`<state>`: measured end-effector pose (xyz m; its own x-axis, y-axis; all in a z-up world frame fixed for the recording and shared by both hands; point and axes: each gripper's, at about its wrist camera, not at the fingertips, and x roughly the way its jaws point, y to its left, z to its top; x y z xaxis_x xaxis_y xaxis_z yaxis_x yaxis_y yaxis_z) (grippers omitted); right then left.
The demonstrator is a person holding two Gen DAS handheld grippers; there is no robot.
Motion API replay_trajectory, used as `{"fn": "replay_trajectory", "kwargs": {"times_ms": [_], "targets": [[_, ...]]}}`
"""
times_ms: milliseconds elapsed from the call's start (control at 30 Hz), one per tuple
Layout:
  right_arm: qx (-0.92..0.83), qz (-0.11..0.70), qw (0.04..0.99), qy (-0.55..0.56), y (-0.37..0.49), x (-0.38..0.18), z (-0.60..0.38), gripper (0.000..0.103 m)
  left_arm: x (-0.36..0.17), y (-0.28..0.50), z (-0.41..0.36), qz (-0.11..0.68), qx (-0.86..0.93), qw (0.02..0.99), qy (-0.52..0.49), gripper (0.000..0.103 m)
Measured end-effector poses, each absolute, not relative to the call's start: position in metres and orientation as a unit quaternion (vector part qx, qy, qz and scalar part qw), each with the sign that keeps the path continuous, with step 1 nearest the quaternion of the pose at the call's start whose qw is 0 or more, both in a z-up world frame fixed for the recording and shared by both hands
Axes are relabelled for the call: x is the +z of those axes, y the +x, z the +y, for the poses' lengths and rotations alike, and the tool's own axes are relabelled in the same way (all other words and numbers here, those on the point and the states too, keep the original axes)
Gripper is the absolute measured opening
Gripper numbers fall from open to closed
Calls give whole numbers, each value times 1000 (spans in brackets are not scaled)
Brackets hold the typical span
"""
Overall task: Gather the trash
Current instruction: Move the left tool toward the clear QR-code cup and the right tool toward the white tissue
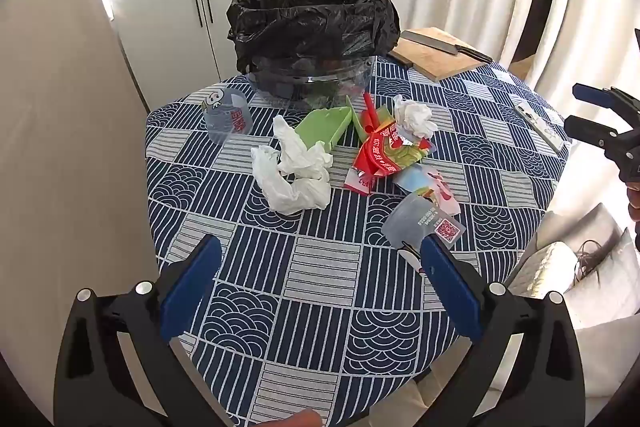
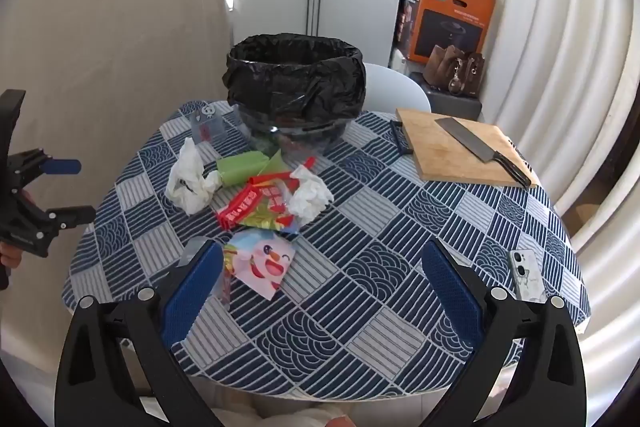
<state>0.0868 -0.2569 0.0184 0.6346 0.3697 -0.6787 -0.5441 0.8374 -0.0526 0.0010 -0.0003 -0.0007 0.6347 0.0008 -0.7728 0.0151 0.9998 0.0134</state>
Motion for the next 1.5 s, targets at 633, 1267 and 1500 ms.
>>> {"fn": "replay_trajectory", "kwargs": {"times_ms": [633,1267,1500], "targets": [[238,363,891,-133,94,11,-247,95,-18,22,8,449,-22,893,5,97],[326,419,831,-168,169,-15,-229,95,-43,55,-20,497,23,867,-30,97],[363,433,805,-180,207,-22,-221,95,-48,72,-40,512,51,856,-46,97]]}}
